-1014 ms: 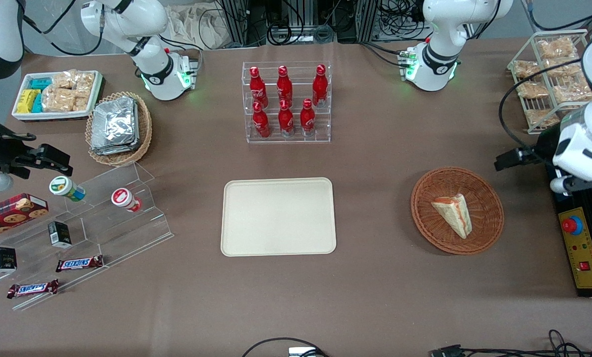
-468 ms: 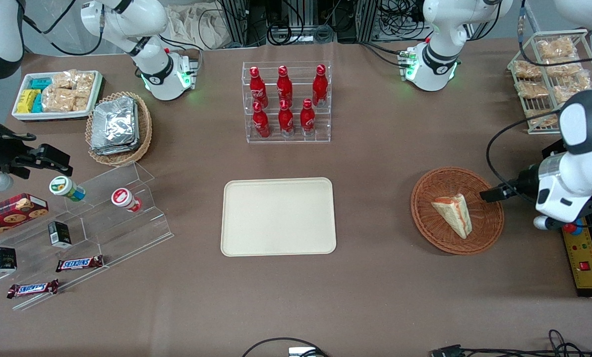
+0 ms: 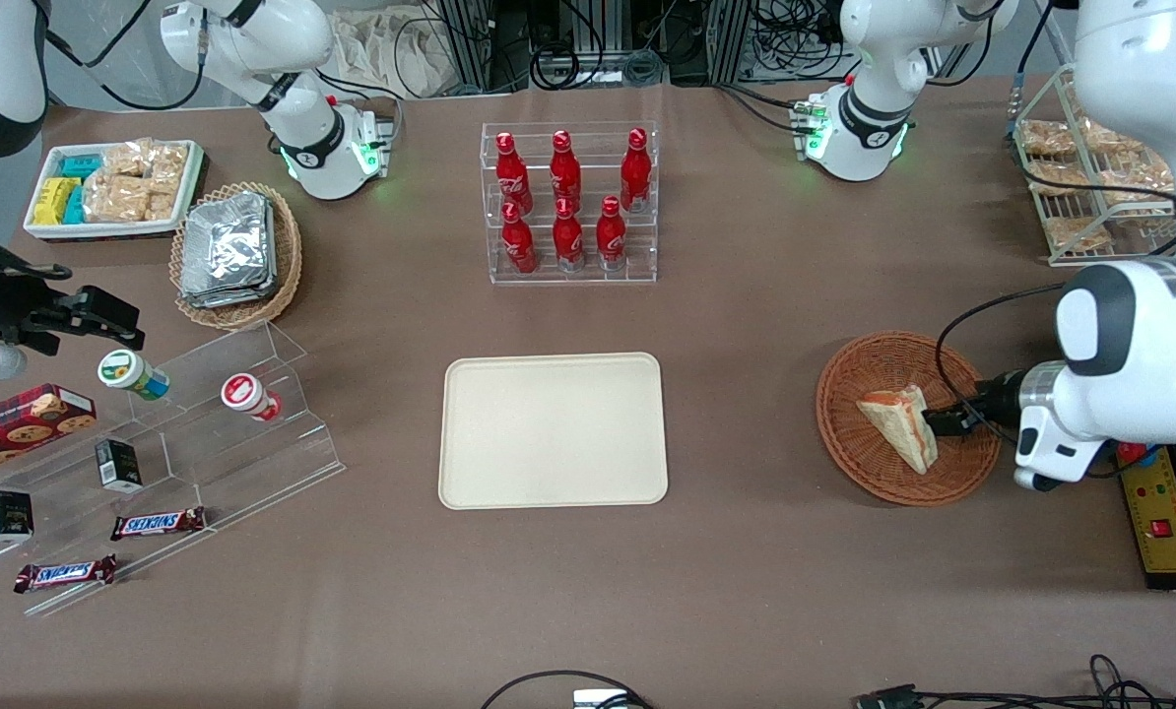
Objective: Place sandwich from basket to tray
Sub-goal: 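Lower the open left gripper onto the wrapped sandwich in the basket, then close the left gripper on the sandwich's crust edge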
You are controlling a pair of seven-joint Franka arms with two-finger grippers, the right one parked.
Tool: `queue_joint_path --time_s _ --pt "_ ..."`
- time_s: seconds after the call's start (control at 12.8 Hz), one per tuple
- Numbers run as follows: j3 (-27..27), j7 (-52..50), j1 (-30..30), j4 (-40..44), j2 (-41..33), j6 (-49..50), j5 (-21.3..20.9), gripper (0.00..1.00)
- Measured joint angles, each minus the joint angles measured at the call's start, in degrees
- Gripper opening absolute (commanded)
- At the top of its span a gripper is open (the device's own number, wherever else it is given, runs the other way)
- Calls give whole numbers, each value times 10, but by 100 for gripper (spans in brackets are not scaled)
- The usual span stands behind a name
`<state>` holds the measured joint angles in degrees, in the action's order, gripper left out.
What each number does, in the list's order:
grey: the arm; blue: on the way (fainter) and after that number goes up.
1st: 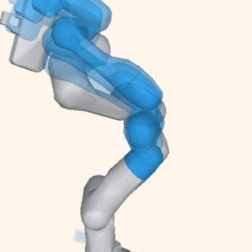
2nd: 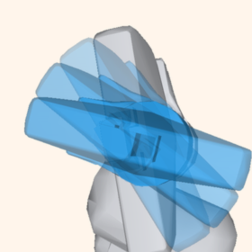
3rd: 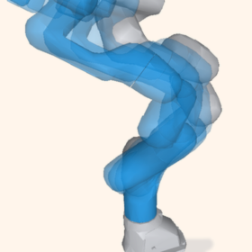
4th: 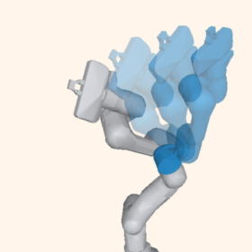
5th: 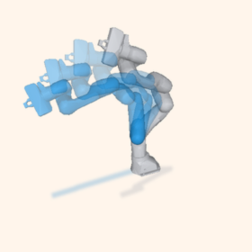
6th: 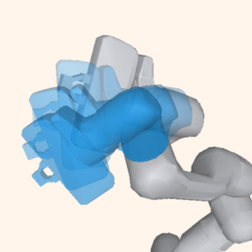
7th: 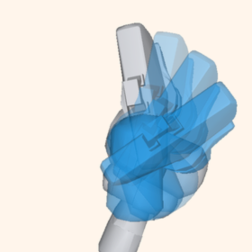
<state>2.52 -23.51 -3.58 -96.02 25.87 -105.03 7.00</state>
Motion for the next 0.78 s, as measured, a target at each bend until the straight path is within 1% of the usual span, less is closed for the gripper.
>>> queue_joint_path --time_s 0.23,0.55,0.78 --pt "2 -20 3 -1 34 -25 18 99" --pt "6 -29 6 -6 60 -41 20 100" --pt "6 -29 6 -39 64 -85 20 100"
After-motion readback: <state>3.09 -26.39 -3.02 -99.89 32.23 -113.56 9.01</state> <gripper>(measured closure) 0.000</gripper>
